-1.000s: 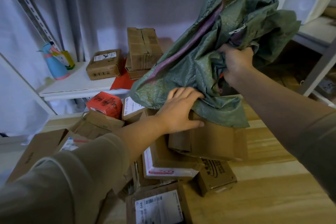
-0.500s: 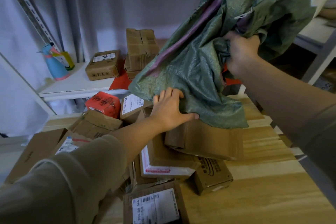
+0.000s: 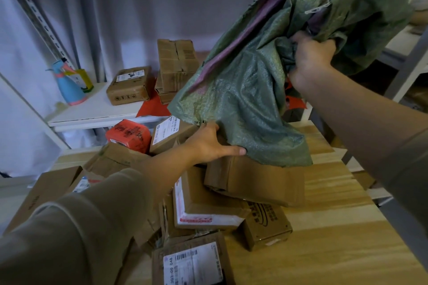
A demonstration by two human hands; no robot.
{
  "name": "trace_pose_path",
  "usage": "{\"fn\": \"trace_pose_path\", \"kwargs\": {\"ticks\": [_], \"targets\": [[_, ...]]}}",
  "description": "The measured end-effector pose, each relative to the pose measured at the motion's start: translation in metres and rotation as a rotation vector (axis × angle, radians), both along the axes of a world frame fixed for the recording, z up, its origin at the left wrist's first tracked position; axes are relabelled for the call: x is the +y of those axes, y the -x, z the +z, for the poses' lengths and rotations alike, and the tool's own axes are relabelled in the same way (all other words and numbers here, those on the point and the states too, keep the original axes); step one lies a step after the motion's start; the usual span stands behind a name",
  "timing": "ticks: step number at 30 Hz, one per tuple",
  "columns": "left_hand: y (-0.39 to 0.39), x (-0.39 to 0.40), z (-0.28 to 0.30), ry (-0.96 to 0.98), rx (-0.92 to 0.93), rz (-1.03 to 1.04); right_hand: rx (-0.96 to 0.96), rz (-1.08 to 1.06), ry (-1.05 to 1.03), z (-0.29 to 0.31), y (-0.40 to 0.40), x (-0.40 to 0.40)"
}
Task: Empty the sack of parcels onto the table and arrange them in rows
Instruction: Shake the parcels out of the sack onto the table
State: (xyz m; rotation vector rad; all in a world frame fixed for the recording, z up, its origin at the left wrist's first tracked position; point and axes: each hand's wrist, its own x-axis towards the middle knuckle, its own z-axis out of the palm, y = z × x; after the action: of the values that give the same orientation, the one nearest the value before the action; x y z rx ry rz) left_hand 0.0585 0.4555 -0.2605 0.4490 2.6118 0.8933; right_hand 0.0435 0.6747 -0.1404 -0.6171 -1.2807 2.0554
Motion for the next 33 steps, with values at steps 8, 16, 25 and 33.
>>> {"fn": "trace_pose_path", "kwargs": {"ticks": [8, 16, 25, 33], "targets": [[0.011, 0.0, -0.011, -0.042, -0.09, -0.012, 0.018, 0.024, 0.041, 0.007, 0.0, 0.01], [0.015, 0.002, -0.018, 0.014, -0.109, 0.002, 0.058, 0.023, 0.108, 0.006, -0.005, 0.015], [0.012, 0.006, 0.001, -0.348, 0.027, 0.206, 0.037, 0.07, 0.136, 0.004, -0.01, 0.018], [0.027, 0.029, 0.04, -0.13, 0.407, 0.302, 0.013, 0.273, 0.302, -0.016, -0.011, 0.026]]}}
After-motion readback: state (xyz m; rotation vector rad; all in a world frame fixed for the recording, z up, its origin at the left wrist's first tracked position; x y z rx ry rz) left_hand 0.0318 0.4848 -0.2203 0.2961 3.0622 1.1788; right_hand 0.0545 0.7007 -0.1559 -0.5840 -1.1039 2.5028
